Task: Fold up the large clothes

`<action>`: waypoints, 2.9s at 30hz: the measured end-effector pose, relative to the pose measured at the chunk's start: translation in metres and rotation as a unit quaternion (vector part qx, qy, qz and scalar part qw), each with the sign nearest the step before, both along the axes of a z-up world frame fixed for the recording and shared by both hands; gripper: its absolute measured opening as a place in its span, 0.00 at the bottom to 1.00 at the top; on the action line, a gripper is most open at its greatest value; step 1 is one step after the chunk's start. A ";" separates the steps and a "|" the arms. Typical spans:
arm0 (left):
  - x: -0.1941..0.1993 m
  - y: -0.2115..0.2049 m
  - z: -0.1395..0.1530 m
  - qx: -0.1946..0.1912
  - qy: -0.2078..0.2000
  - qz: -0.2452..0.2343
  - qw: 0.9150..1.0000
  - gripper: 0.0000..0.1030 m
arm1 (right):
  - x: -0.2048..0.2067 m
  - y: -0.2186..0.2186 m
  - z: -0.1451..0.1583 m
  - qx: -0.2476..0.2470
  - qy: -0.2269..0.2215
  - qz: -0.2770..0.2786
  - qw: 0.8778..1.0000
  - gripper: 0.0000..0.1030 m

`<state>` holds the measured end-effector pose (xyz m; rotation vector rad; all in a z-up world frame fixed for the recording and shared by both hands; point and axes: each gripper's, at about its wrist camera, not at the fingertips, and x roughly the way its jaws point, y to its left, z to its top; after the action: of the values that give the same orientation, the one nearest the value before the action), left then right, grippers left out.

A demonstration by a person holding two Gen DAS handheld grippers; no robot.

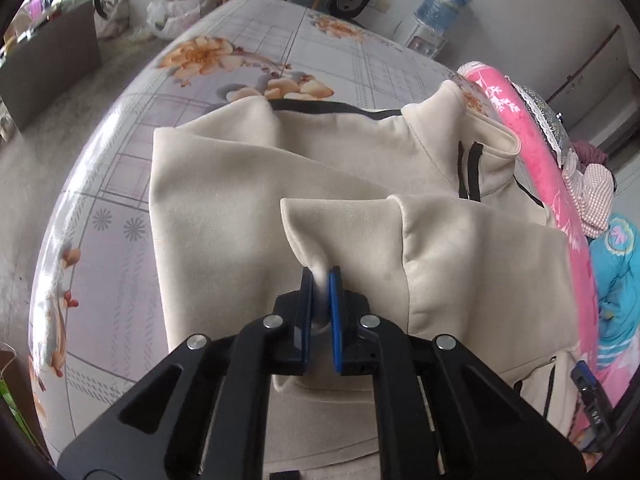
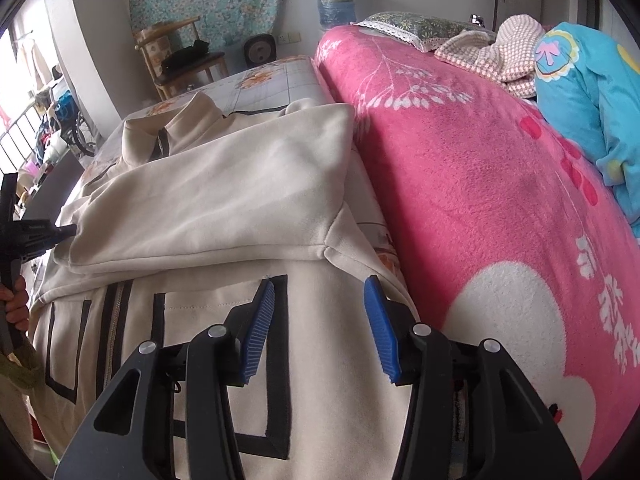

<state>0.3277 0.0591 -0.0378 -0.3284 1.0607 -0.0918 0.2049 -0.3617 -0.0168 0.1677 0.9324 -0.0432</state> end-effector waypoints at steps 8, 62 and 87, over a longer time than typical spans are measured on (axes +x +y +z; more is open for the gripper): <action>-0.040 0.013 0.023 0.060 -0.047 0.032 0.997 0.06 | -0.003 -0.009 0.003 -0.039 -0.005 0.001 0.999 0.45; -0.047 -0.036 0.037 0.011 -0.100 -0.099 0.990 0.20 | 0.030 0.000 0.044 0.018 -0.064 0.101 0.993 0.61; -0.051 -0.027 -0.007 0.027 -0.101 -0.095 0.990 0.21 | 0.210 -0.030 0.005 0.041 0.007 0.004 0.999 0.36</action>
<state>0.2763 0.0319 -0.0445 -0.1642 0.8887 -0.2617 0.4148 -0.3916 -0.0118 0.2406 0.9489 0.0019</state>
